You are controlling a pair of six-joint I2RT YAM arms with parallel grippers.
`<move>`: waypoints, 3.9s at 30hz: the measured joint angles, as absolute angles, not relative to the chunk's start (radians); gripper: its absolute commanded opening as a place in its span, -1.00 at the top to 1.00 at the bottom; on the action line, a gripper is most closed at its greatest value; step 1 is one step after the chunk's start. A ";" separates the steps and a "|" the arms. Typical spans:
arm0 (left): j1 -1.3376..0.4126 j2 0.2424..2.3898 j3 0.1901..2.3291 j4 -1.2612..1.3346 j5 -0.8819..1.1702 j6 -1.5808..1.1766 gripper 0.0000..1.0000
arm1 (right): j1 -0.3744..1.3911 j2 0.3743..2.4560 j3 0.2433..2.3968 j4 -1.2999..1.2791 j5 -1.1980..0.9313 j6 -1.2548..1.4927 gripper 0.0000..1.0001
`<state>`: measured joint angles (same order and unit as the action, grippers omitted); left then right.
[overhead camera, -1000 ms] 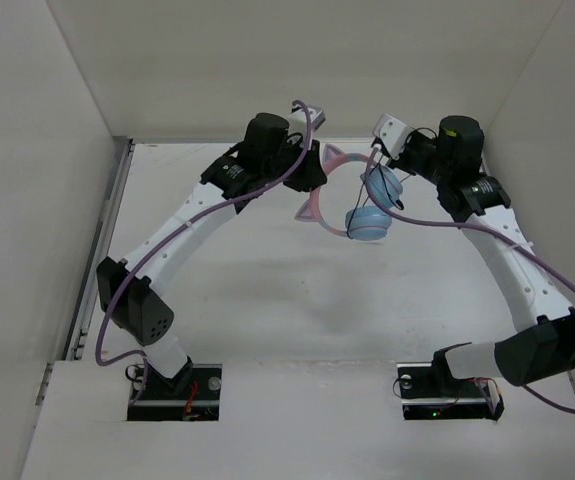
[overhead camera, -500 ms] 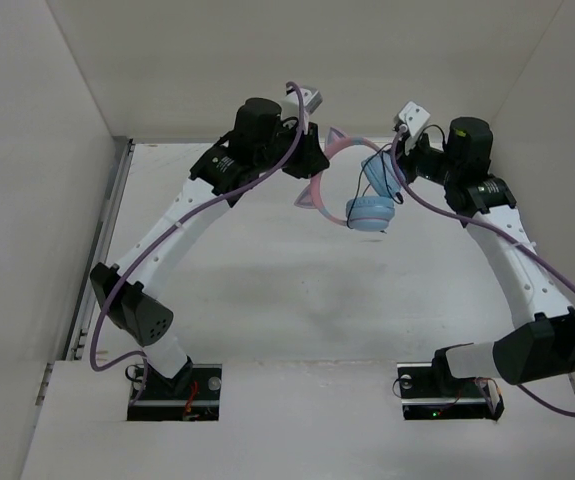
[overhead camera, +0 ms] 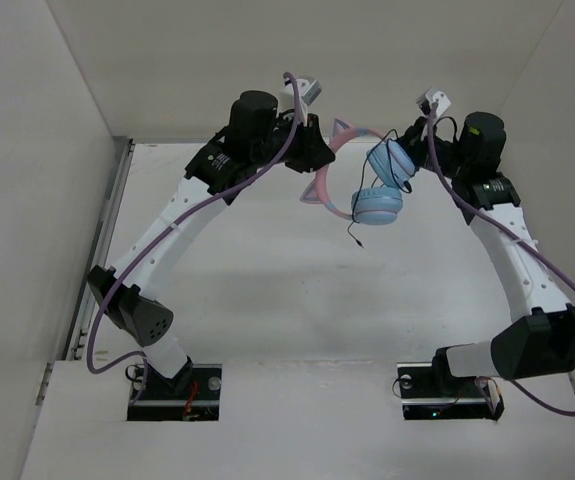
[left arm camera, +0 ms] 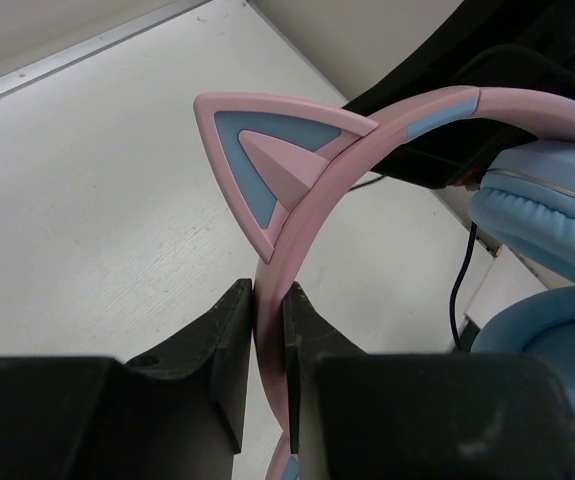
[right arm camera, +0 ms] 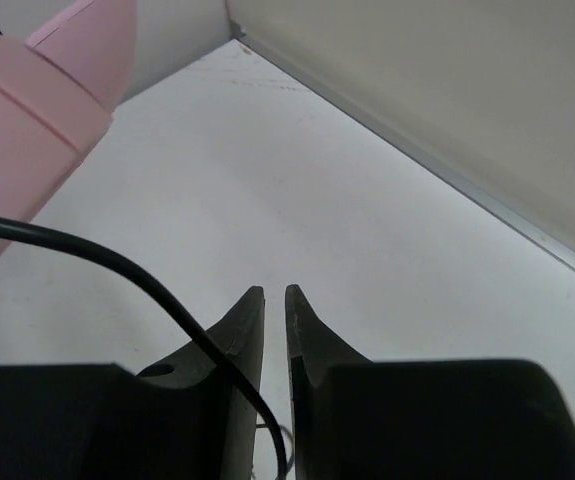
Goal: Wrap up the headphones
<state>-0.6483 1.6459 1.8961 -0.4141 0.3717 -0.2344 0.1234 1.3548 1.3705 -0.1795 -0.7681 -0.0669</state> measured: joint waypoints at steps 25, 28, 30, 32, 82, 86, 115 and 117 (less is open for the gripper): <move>-0.600 1.679 2.030 -0.379 0.412 -0.336 1.00 | 0.065 1.358 1.128 0.200 -0.915 0.443 0.16; -0.589 1.691 2.049 -0.367 0.416 -0.368 1.00 | 0.065 1.358 1.103 0.257 -0.918 0.501 0.15; -0.581 1.695 2.052 -0.355 0.420 -0.392 1.00 | 0.065 1.358 1.091 0.292 -0.922 0.538 0.14; -0.576 1.701 2.057 -0.345 0.424 -0.415 1.00 | 0.065 1.358 1.076 0.331 -0.925 0.570 0.14; -0.583 1.755 2.193 -0.312 0.461 -0.516 1.00 | 0.111 1.423 1.054 0.488 -0.920 0.660 0.10; -0.588 1.755 2.223 -0.311 0.463 -0.517 1.00 | 0.113 1.426 1.054 0.488 -0.916 0.660 0.10; -0.556 1.790 2.284 -0.307 0.441 -0.522 0.99 | 0.321 1.453 0.949 0.598 -0.957 0.684 1.00; -0.538 1.792 2.284 -0.307 0.421 -0.518 0.99 | 0.318 1.440 0.949 0.572 -0.955 0.669 1.00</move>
